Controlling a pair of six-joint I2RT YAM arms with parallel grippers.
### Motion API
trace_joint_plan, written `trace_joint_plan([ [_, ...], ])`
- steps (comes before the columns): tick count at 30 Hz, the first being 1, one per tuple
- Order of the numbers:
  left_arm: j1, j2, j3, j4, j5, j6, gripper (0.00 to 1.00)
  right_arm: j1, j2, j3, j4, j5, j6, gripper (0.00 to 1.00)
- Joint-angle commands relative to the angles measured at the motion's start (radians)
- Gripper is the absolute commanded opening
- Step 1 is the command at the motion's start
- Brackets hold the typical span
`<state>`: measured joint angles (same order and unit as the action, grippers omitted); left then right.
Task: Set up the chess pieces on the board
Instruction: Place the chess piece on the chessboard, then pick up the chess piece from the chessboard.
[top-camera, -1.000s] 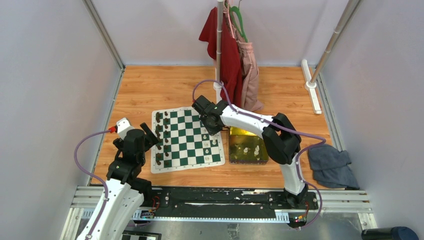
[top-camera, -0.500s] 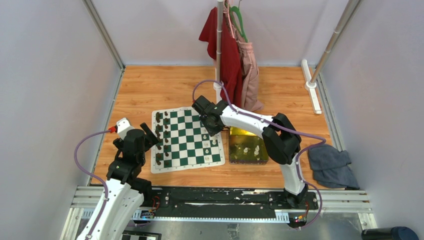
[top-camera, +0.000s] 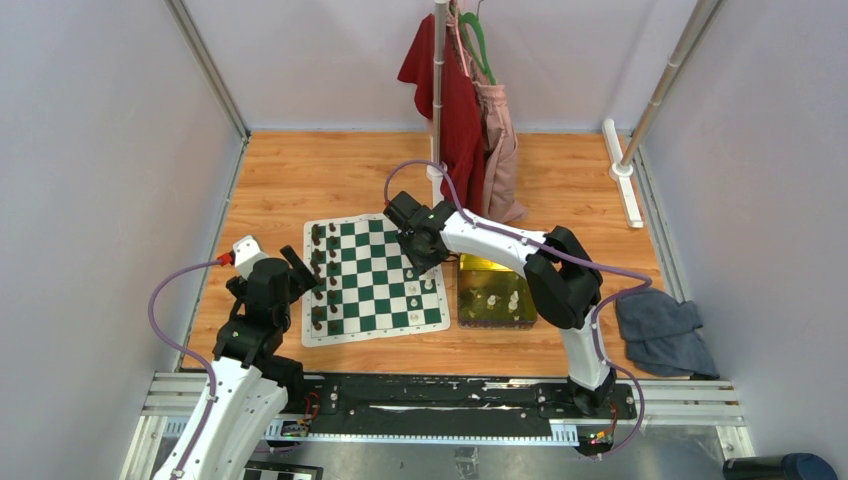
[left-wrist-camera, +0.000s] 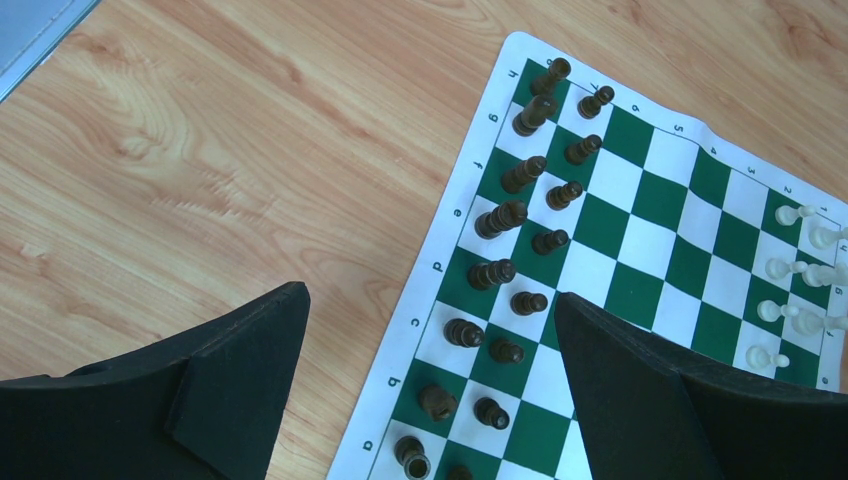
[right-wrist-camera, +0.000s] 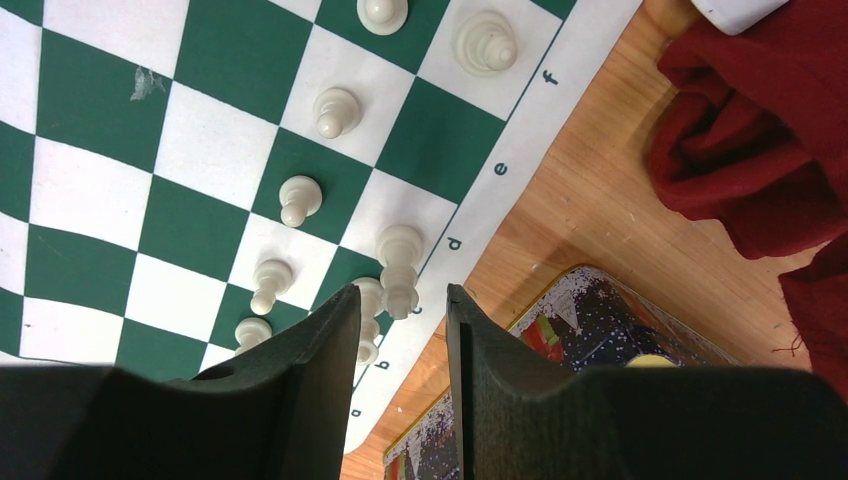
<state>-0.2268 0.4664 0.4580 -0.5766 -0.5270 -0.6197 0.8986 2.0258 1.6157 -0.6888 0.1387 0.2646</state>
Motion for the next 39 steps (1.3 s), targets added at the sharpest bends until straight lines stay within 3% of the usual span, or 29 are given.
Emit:
trace_joint_plan([
  [1,-0.008,-0.003,-0.012,0.014,-0.01,0.001,1.0,0.016,-0.053,-0.008,-0.026,0.015,-0.013,0.41],
  [21,-0.008,0.004,-0.009,0.013,-0.004,0.001,1.0,0.052,-0.172,-0.152,0.033,0.021,0.052,0.36],
  [39,-0.008,0.02,-0.007,0.015,-0.004,0.003,1.0,0.057,-0.168,-0.191,0.098,-0.022,0.052,0.35],
])
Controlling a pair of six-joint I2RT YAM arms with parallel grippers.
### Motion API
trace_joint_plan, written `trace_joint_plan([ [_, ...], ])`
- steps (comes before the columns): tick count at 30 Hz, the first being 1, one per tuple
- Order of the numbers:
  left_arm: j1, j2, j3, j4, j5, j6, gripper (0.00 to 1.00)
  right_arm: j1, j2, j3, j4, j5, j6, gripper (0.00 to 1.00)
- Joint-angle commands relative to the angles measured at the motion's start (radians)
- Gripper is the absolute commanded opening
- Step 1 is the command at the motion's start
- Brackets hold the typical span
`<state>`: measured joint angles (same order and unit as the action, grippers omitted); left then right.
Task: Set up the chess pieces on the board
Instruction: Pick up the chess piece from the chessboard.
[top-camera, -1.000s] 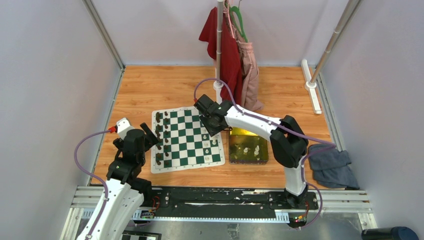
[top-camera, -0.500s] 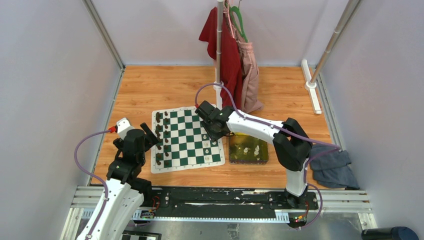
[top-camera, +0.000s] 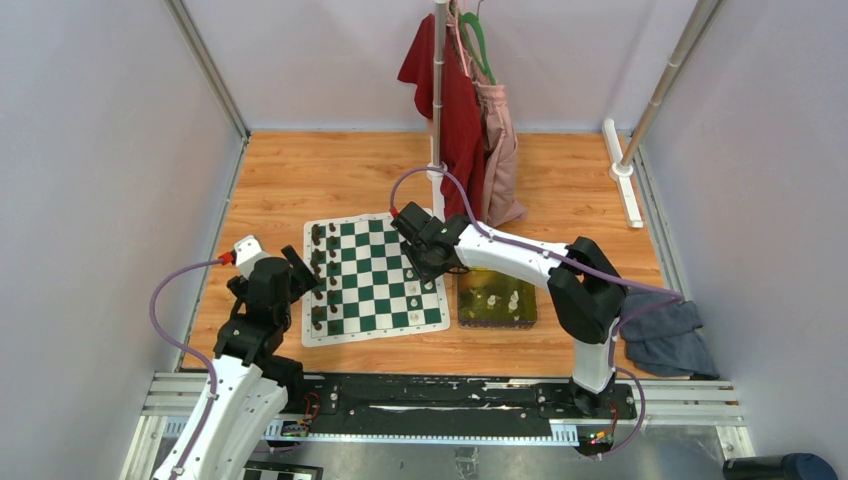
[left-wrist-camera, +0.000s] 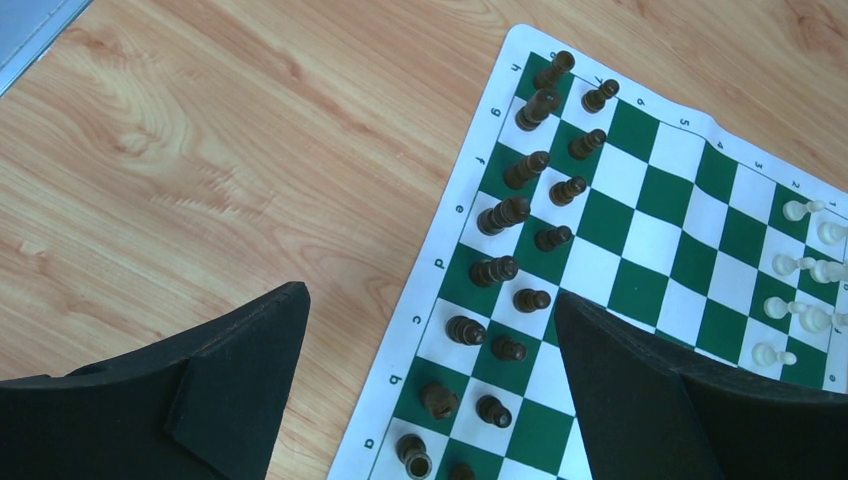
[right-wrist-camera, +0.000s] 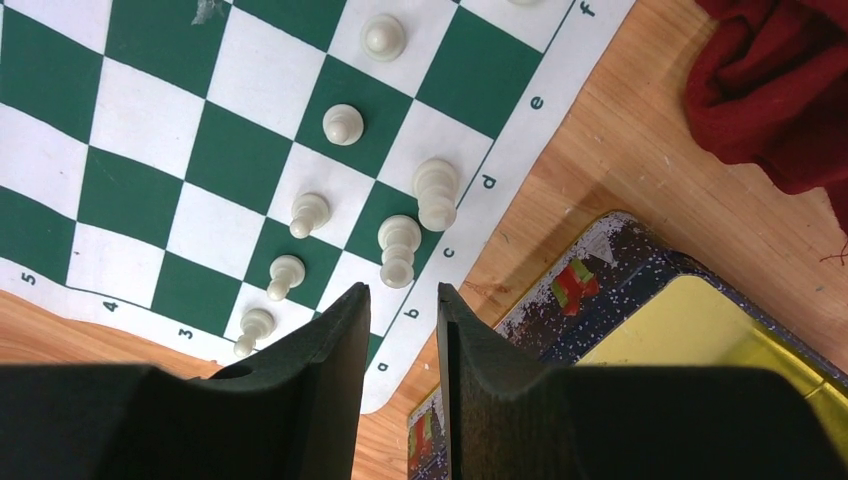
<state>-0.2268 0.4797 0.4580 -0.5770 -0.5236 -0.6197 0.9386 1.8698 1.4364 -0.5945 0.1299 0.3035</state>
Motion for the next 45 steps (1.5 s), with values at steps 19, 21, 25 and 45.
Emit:
trace_joint_plan([
  [19,-0.008,0.013,-0.008,0.015,-0.013,0.004,1.0,0.017,0.019,-0.015,0.022,-0.024,0.008,0.34],
  [21,-0.008,0.014,-0.007,0.014,-0.014,0.004,1.0,0.017,0.021,-0.018,0.024,-0.024,0.009,0.34],
  [25,-0.008,0.016,-0.007,0.013,-0.016,0.005,1.0,0.016,0.024,-0.022,0.028,-0.028,0.007,0.34],
  [45,-0.008,0.022,-0.009,0.014,-0.021,0.003,1.0,0.007,0.041,-0.039,0.053,-0.044,0.005,0.31],
])
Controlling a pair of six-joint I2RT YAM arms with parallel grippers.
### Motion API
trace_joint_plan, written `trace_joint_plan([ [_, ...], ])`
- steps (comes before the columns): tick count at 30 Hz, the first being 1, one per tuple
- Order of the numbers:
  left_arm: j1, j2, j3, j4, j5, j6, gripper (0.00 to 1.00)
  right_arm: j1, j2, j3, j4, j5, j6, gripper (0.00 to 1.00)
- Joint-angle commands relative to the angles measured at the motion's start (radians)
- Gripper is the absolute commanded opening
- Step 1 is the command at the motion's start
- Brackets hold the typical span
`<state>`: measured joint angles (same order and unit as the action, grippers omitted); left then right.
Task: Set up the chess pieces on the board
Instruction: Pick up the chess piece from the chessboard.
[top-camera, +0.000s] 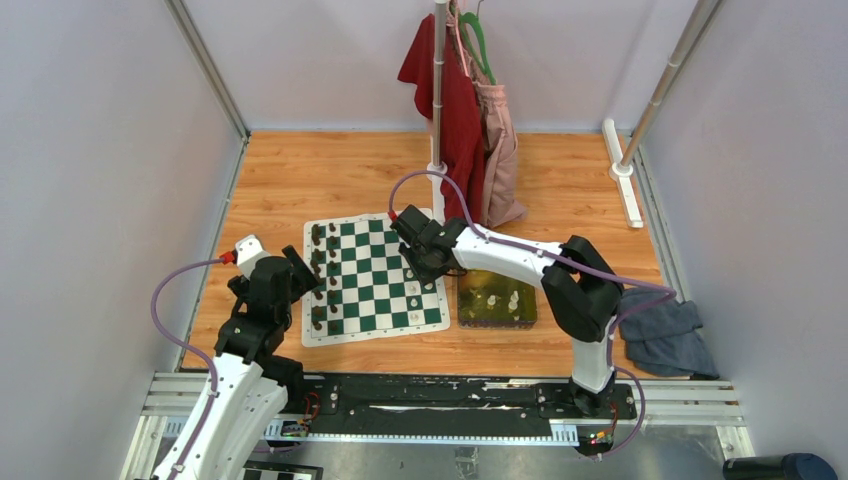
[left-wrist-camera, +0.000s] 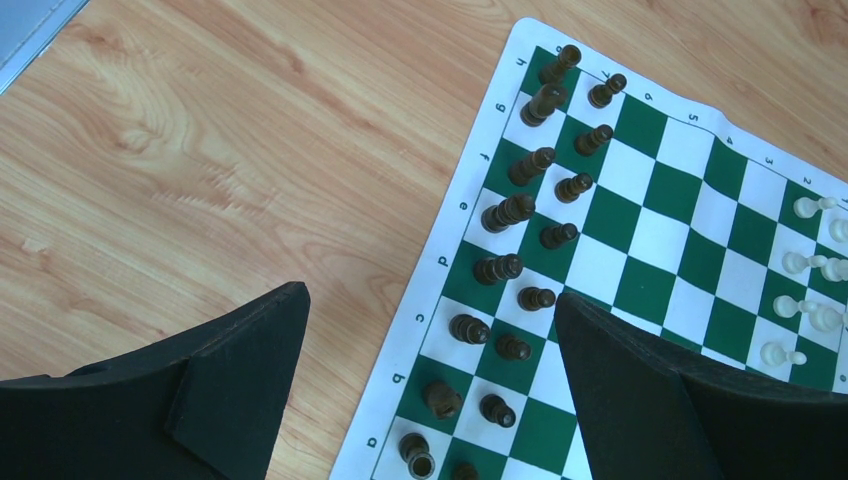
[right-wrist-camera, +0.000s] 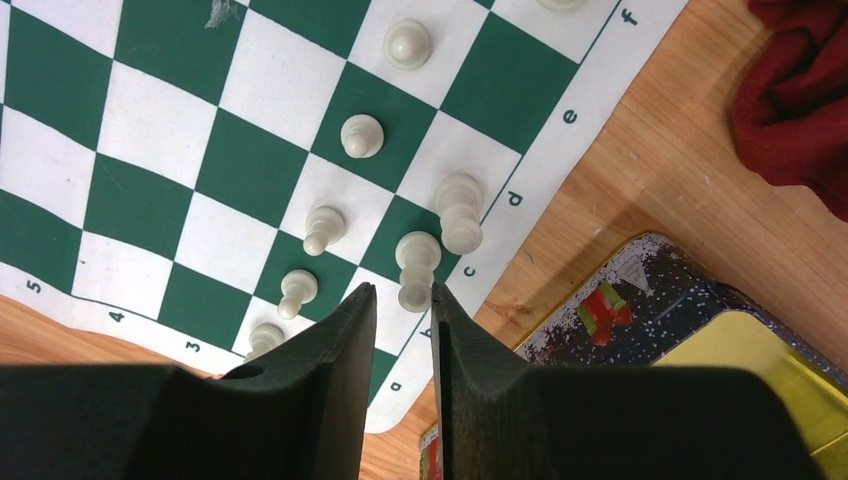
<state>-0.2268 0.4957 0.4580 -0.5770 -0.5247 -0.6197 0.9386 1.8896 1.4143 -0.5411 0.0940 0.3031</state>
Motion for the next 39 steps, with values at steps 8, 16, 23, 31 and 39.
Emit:
trace_joint_plan([
  [8,-0.008,0.01,-0.009,0.014,-0.019,0.002,1.0,0.003,0.029,-0.02,0.006,-0.016,0.006,0.3],
  [16,-0.008,0.015,-0.01,0.014,-0.021,0.002,1.0,-0.003,0.038,-0.027,0.01,-0.017,0.006,0.27],
  [23,-0.008,0.017,-0.009,0.016,-0.02,0.003,1.0,-0.005,0.034,-0.032,0.013,-0.009,0.006,0.17],
  [31,-0.008,0.017,-0.009,0.014,-0.018,0.003,1.0,-0.005,0.014,-0.013,-0.018,0.002,-0.011,0.06],
  [39,-0.008,-0.001,-0.009,0.013,-0.022,0.002,1.0,0.004,0.006,0.089,-0.125,0.012,-0.029,0.0],
])
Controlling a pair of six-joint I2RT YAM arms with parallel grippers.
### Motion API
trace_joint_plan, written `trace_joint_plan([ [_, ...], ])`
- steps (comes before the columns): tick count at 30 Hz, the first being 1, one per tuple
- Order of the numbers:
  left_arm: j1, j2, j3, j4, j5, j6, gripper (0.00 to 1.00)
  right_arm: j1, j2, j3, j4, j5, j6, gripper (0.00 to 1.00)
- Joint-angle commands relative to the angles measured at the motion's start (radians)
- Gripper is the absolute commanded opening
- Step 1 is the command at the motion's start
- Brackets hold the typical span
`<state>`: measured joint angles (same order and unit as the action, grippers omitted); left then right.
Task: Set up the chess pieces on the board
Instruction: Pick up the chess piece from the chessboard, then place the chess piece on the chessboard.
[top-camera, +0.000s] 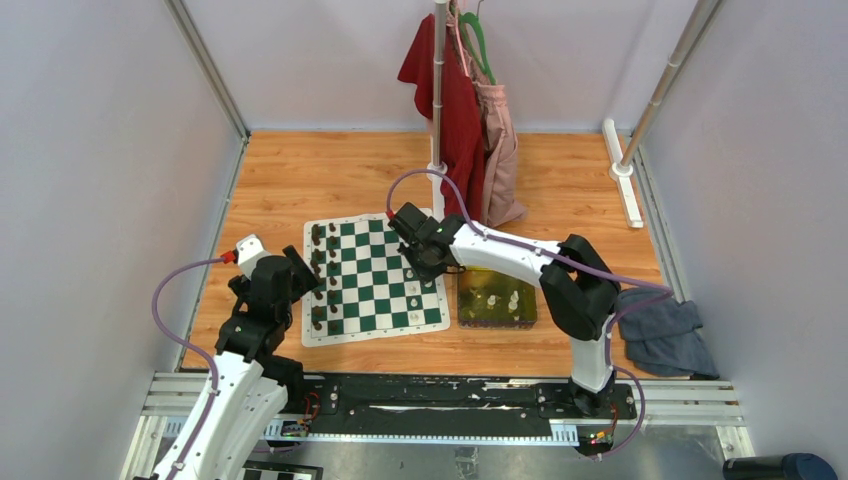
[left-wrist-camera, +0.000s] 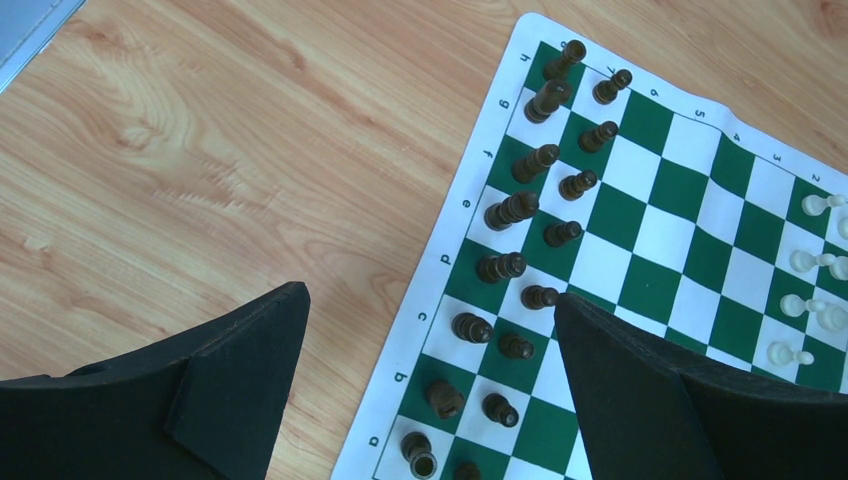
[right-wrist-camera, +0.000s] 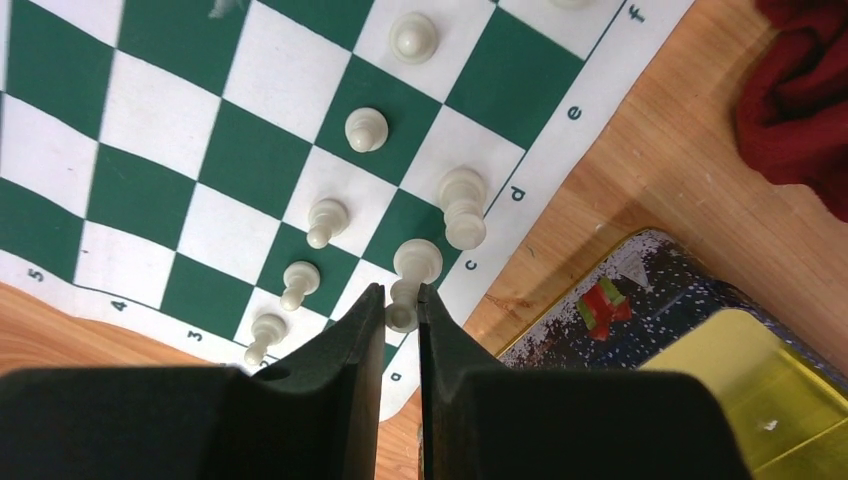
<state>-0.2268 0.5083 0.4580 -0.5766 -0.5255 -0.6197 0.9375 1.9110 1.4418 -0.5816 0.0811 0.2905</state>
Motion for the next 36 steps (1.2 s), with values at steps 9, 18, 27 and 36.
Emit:
trace_joint_plan([
  [9,-0.008,-0.026,-0.01,0.01,-0.025,0.0,1.0,0.012,-0.007,0.188,-0.181,0.016,-0.021,0.0],
  [18,-0.008,-0.031,-0.009,0.011,-0.027,-0.001,1.0,0.009,0.027,0.31,-0.236,0.028,-0.037,0.0],
  [27,-0.008,-0.035,-0.01,0.009,-0.03,-0.002,1.0,-0.024,0.093,0.397,-0.247,0.048,-0.06,0.0],
  [36,-0.008,-0.024,-0.009,0.009,-0.033,-0.001,1.0,-0.08,0.136,0.381,-0.216,0.025,-0.07,0.0],
])
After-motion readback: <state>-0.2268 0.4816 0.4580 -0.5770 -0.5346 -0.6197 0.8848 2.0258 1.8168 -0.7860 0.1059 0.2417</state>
